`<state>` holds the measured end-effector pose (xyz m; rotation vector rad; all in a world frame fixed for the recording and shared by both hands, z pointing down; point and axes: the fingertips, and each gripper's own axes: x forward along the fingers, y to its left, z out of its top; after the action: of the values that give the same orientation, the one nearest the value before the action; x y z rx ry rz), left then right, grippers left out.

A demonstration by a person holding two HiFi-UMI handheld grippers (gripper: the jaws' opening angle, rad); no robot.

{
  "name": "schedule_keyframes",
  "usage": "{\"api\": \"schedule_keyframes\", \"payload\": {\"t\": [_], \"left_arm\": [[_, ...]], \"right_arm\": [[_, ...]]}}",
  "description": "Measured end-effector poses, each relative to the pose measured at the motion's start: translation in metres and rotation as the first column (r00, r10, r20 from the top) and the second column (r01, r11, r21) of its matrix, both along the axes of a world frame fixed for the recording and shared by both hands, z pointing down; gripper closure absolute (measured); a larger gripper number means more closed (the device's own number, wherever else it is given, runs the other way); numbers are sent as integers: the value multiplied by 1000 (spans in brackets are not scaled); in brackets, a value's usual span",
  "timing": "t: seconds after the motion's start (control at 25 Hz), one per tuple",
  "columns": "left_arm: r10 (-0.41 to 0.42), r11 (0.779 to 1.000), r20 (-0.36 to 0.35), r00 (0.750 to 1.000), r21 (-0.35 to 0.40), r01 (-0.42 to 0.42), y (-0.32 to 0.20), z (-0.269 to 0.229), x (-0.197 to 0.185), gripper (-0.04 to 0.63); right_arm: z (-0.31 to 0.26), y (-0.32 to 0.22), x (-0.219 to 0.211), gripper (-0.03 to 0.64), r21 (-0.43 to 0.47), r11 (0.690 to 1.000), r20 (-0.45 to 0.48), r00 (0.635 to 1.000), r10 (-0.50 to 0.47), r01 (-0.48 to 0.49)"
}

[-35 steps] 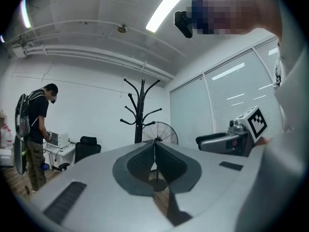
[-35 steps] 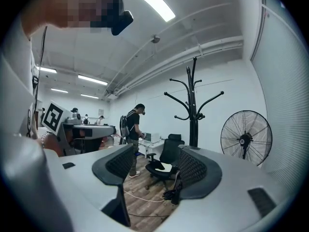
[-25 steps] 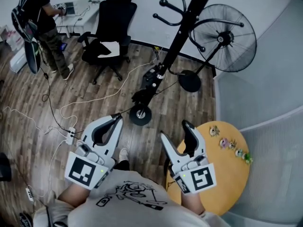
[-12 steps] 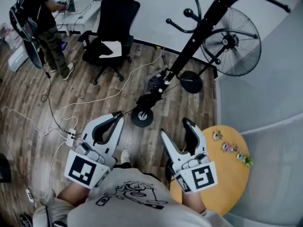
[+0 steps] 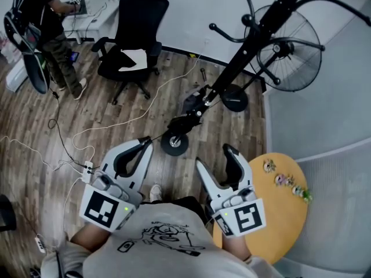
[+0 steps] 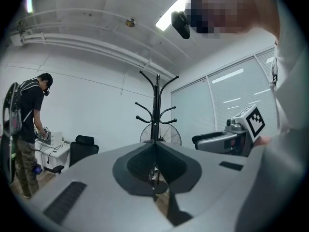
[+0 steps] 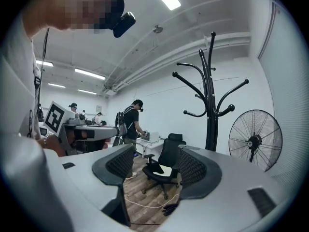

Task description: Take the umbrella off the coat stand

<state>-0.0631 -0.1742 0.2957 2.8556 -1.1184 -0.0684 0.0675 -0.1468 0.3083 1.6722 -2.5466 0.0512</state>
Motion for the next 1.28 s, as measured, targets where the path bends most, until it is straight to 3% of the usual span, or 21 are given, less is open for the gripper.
{"api": "schedule_keyframes", "payload": {"t": [0.4, 1.28], "left_arm": [[34, 999, 1, 999, -8, -34, -16, 7, 11, 586], [16, 1000, -12, 1000, -11, -17, -32, 8, 27, 586]], "right_arm": [[15, -13, 10, 319, -10, 999, 5, 999, 40, -40], [106, -57, 54, 314, -69, 993, 2, 995, 99, -99]]}}
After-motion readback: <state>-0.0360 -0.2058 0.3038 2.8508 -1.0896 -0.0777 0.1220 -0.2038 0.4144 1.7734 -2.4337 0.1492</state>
